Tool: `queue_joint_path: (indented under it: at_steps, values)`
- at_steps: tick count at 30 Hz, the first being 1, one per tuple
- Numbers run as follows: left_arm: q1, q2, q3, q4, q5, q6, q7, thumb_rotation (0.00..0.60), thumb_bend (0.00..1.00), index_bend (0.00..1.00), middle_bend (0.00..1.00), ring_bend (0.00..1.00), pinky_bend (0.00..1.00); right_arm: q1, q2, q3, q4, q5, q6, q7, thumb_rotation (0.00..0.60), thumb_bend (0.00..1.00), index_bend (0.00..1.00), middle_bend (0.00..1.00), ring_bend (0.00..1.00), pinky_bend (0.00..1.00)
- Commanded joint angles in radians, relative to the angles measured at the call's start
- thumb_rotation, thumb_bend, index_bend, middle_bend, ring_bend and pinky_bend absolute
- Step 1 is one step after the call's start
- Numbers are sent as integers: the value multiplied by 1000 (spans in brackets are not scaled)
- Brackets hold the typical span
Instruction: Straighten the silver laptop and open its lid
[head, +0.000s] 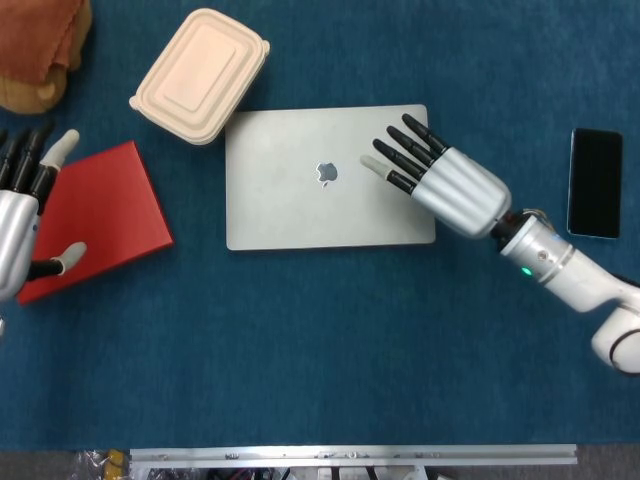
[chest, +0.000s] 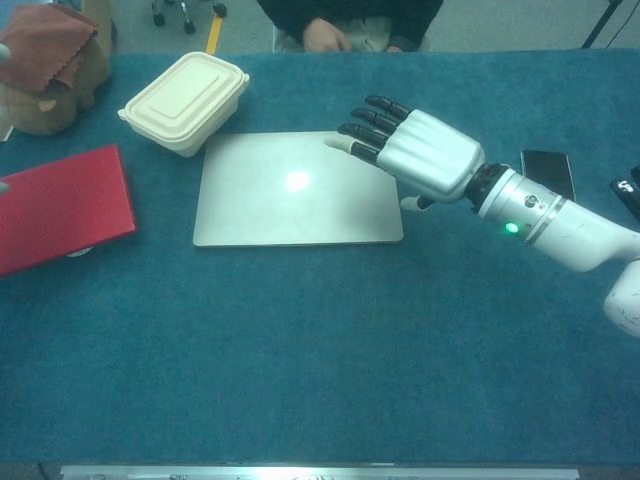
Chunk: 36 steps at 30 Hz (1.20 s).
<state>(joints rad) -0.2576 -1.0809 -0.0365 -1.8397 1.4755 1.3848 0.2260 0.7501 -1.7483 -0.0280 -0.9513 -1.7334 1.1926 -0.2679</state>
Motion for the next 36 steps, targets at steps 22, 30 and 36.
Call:
queue_joint_path:
  at_steps: [22,30,36]
  values:
    - [-2,63,39,-31,126,-19,11,600,137,0,0,0,0,-29,-39,98,-468,305,-197,-251,600,38,0,102,0,40]
    - [0,75,41,-13,139,-20,-17,600,137,0,0,0,0,-9,-134,108,-376,305,-204,-289,600,75,0,102,0,40]
    - [2,79,40,11,143,-16,-44,600,137,0,0,0,0,8,-202,124,-280,296,-197,-300,600,102,0,102,0,40]
